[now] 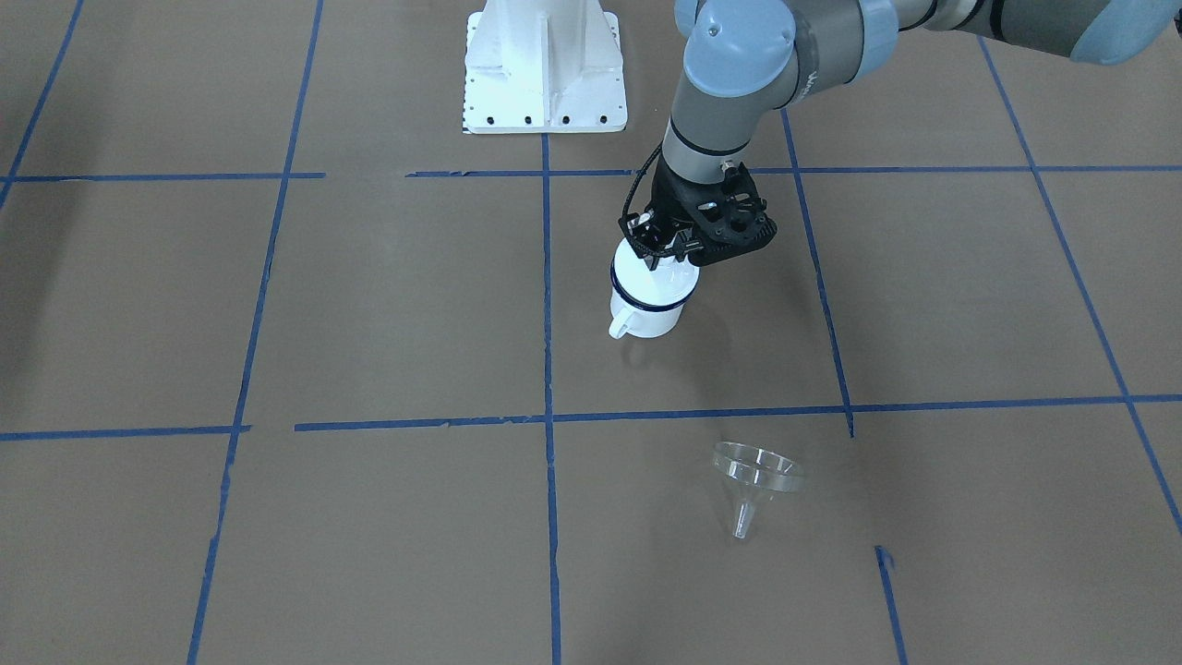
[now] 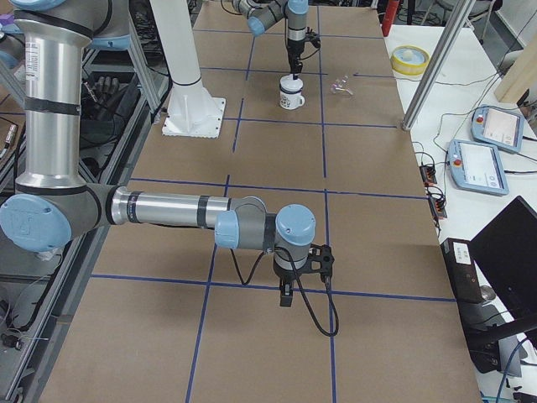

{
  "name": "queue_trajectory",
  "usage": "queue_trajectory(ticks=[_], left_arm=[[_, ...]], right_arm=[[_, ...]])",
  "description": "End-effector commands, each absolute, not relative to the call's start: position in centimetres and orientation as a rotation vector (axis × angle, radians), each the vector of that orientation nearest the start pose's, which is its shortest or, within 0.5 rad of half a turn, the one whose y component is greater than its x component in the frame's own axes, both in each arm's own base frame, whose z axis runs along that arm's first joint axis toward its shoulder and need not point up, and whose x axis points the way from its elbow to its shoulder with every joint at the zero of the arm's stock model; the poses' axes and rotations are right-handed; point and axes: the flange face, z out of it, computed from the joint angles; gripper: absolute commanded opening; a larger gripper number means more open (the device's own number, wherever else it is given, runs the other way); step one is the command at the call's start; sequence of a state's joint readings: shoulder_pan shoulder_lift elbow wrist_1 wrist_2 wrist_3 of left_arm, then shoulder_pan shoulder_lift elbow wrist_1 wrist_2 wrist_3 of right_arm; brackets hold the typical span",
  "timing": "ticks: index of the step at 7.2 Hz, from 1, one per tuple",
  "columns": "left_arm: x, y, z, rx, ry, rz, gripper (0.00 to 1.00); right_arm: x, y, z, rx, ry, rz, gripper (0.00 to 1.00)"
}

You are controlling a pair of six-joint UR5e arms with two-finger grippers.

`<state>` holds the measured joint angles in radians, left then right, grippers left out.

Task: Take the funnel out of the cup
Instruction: 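Lower the lid onto the mug opening with the left gripper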

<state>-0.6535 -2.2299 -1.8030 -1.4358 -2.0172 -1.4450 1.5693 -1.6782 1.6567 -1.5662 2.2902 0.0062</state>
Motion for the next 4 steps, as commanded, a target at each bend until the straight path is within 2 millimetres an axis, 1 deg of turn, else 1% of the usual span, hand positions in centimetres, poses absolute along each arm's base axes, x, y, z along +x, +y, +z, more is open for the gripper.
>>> queue_trajectory(ticks=[1,2,4], left_arm=[[45.44,-46.17,19.16,-0.111,0.851,-0.325,0.40],[45.35,-46.10,19.07,-0.103,0.867,-0.320,0.99],[45.16,-45.95,18.83,-0.099,0.875,-0.317,1.00]], right_arm=[[6.70,-44.51,67.01,-0.019,-0.719,0.010,1.00],[6.70,-44.51,67.01,-0.019,-0.719,0.010,1.00],[6.70,-44.51,67.01,-0.019,-0.719,0.010,1.00]])
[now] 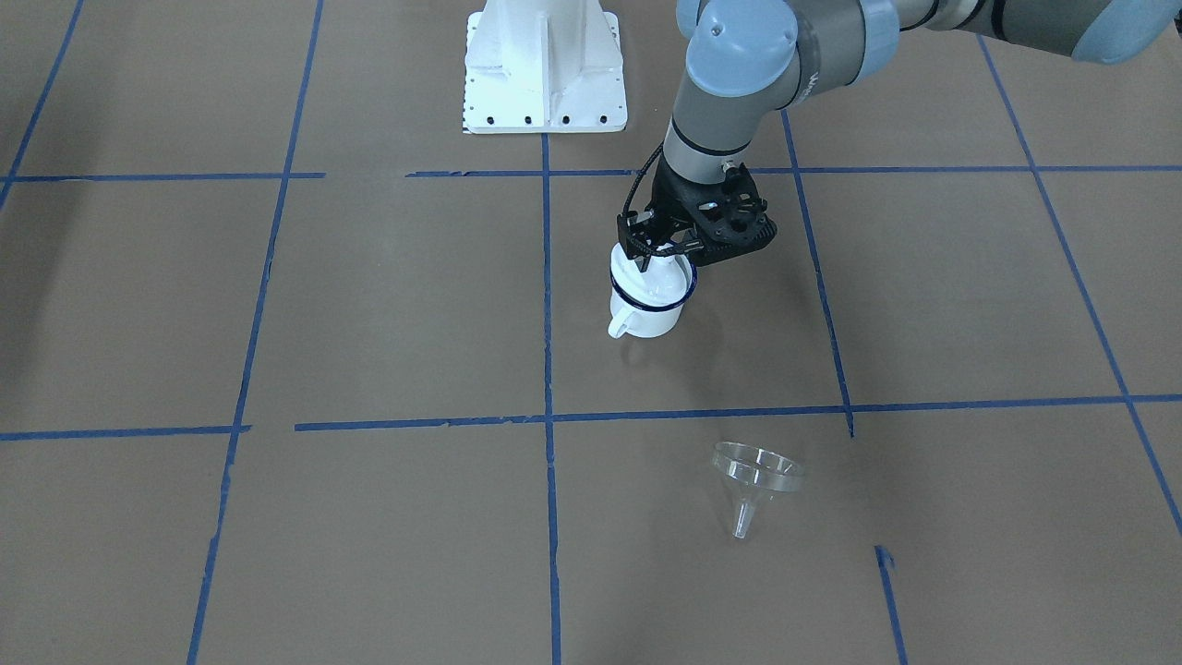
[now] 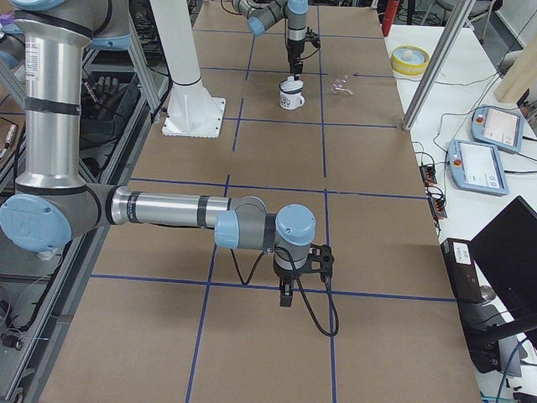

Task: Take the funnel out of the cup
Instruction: 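Lower the lid onto the mug opening with the left gripper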

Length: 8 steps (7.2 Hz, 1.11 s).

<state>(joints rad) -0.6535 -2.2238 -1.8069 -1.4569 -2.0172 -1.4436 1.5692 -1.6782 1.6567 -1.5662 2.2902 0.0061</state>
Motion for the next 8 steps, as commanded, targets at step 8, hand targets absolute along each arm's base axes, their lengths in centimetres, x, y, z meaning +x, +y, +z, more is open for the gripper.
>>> queue_trajectory(ticks=[8], left_arm=[[46.4,-46.9,16.0,-0.093,0.950,-0.354,1.00]], right_arm=[[6.7,-44.5,67.0,-0.019,-0.719,0.010,1.00]])
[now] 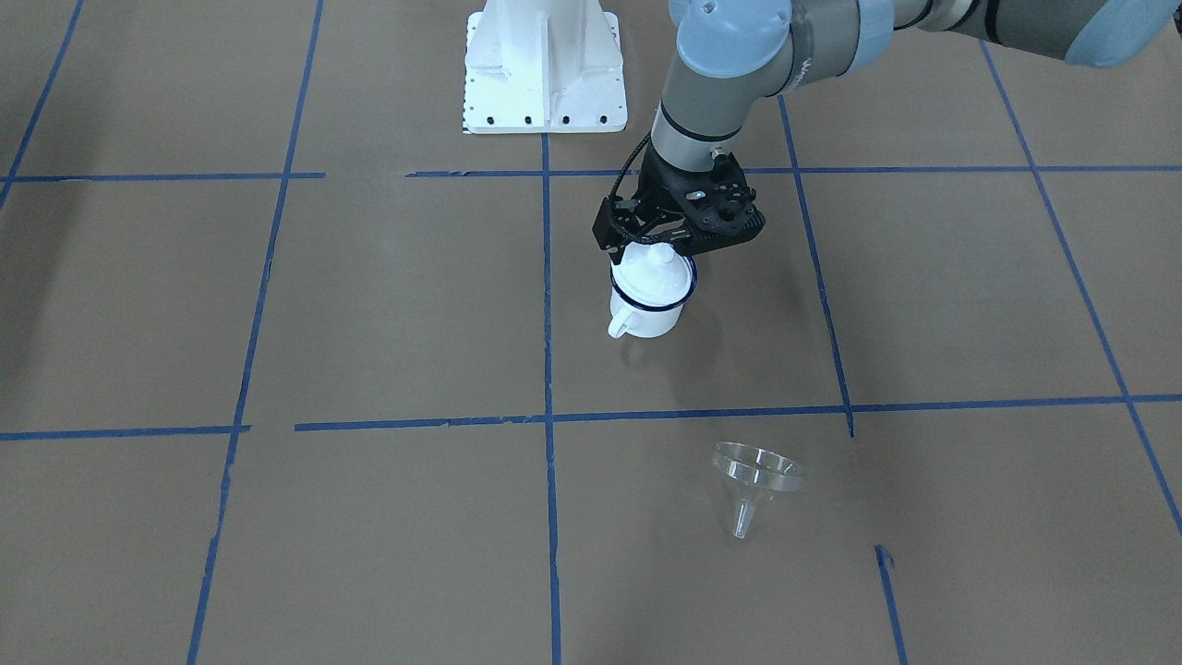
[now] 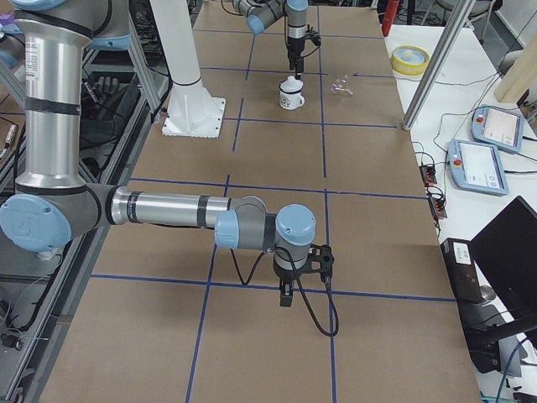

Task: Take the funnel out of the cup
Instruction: 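Lower the lid onto the mug opening with the left gripper, then open the left gripper and raise it off the lid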

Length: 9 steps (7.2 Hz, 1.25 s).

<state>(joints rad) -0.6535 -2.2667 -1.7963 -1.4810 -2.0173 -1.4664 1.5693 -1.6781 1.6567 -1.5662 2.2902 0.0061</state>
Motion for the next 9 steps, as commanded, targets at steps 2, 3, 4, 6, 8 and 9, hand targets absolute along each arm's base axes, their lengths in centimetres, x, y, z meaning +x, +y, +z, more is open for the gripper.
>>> queue_trajectory(ticks=[2,3,4,6,8,9], left_arm=[[48.7,-48.7,15.5,-0.088,0.964,-0.354,1.00],[49.8,-49.5,15.6,-0.090,0.971,-0.362,1.00],[49.9,-49.8,15.6,-0.076,0.973,-0.368,1.00],[50.1,-50.0,15.9,-0.072,0.977,-0.366,1.00],[50.3,-50.0,16.1,-0.074,0.974,-0.368,1.00],[50.2,-50.0,16.2,-0.074,0.973,-0.369,1.00]], right_arm=[[6.7,-44.5,67.0,-0.019,-0.719,0.010,1.00],[6.7,-44.5,67.0,-0.019,-0.719,0.010,1.00],[6.7,-44.5,67.0,-0.019,-0.719,0.010,1.00],[6.7,-44.5,67.0,-0.019,-0.719,0.010,1.00],[6.7,-44.5,67.0,-0.019,-0.719,0.010,1.00],[6.7,-44.5,67.0,-0.019,-0.719,0.010,1.00]])
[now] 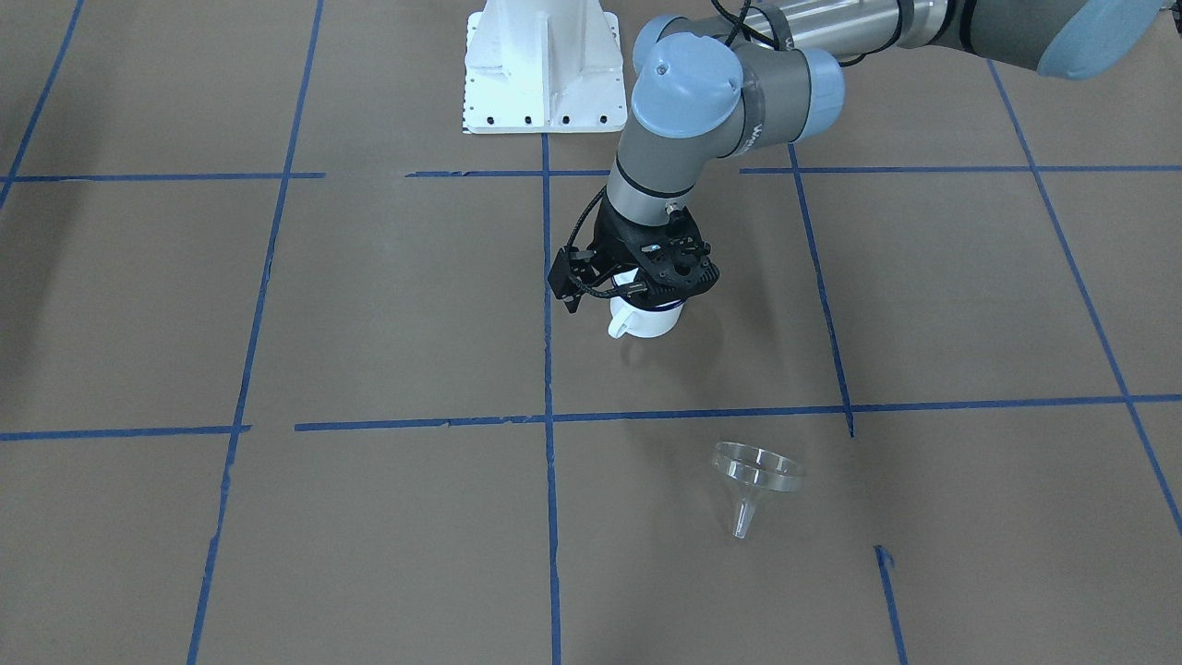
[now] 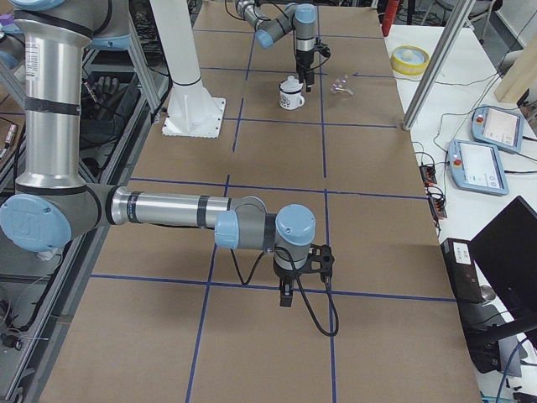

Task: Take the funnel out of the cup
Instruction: 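Open the left gripper and raise it off the lid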

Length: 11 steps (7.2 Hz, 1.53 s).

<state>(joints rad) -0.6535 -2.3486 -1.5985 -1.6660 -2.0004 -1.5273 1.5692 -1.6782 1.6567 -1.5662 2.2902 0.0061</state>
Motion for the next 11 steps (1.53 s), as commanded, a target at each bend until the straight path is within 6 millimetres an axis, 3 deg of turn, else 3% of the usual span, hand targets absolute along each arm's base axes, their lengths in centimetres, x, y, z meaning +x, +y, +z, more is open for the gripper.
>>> queue_trajectory(ticks=[1,8,10,11], left_arm=[[50.2,-50.0,16.3,-0.076,0.971,-0.371,1.00],[51.8,-49.3,17.0,-0.090,0.967,-0.356,1.00],[51.2,-49.0,16.0,-0.082,0.983,-0.352,1.00],[49.1,-48.7,14.5,-0.064,1.007,-0.355,1.00]], right_arm=[[6.7,-44.5,67.0,-0.019,-0.719,0.010,1.00],[6.7,-44.5,67.0,-0.019,-0.719,0.010,1.00],[6.7,-44.5,67.0,-0.019,-0.719,0.010,1.00],[6.7,-44.5,67.0,-0.019,-0.719,0.010,1.00]])
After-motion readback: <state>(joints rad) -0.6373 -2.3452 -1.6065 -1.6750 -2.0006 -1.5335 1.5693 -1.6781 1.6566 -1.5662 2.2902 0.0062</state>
